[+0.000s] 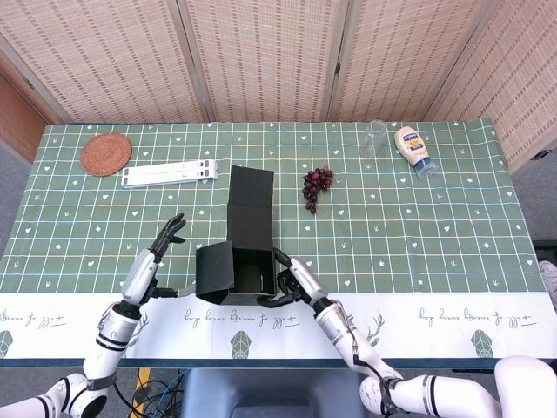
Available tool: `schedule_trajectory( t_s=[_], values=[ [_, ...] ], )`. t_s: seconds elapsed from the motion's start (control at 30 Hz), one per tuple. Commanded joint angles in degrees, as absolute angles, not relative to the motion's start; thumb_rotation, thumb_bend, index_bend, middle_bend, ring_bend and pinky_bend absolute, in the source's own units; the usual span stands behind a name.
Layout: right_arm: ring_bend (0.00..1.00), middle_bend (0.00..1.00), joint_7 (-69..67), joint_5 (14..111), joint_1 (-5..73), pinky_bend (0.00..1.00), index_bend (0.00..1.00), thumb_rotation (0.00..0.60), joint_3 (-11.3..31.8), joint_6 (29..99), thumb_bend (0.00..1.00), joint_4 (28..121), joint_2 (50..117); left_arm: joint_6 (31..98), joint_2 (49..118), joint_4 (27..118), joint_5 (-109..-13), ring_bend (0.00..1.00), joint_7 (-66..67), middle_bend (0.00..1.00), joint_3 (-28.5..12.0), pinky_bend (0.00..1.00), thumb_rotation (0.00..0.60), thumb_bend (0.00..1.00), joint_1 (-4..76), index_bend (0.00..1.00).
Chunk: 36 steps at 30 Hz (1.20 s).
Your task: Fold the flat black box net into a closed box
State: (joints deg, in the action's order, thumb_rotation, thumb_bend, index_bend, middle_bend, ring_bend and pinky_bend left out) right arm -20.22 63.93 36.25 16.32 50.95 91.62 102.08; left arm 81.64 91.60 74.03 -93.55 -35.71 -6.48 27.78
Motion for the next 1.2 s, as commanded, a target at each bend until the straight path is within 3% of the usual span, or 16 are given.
schedule_trajectory(
  t_s=[0.03,0.17,0.3,0.63,0.83,1.2],
  values=[
    [0.82,0.42,-18.05,62.91,36.97,1.00,0.27,0.600,16.33,50.65,0.39,91.16,102.18,81.58,93.11,71.52,-94.68,0.16,-34.01,0.00,-6.38,0.37,0.600,0.08,28.95,0.11],
    [0.82,0.42,-15.29,61.33,37.88,1.00,0.27,0.600,16.34,50.02,0.39,90.50,102.27,82.74,95.44,67.10,-96.09,0.26,-32.81,0.07,-5.92,0.46,0.600,0.08,29.67,0.20],
    [0.82,0.42,-12.80,59.48,39.09,1.00,0.27,0.600,16.43,49.00,0.39,89.18,102.90,84.00,98.43,60.99,-97.65,0.32,-32.60,0.14,-4.82,0.49,0.600,0.08,30.27,0.27],
    [0.82,0.42,-8.60,56.65,41.58,1.00,0.27,0.600,16.72,47.66,0.39,85.22,105.30,87.59,105.21,45.93,-100.18,0.40,-36.43,0.23,-2.64,0.57,0.600,0.08,31.54,0.33],
    [0.82,0.42,-7.27,56.34,42.30,1.00,0.27,0.600,16.61,47.28,0.39,84.07,105.93,90.18,109.16,36.36,-101.19,0.66,-36.59,0.27,-1.80,0.75,0.600,0.08,32.55,0.37],
    [0.82,0.43,-6.27,55.84,42.64,1.00,0.27,0.600,16.53,46.85,0.41,83.64,106.00,93.72,111.17,30.12,-101.19,0.71,-39.43,0.28,-0.01,0.78,0.600,0.08,32.59,0.36]
  ],
)
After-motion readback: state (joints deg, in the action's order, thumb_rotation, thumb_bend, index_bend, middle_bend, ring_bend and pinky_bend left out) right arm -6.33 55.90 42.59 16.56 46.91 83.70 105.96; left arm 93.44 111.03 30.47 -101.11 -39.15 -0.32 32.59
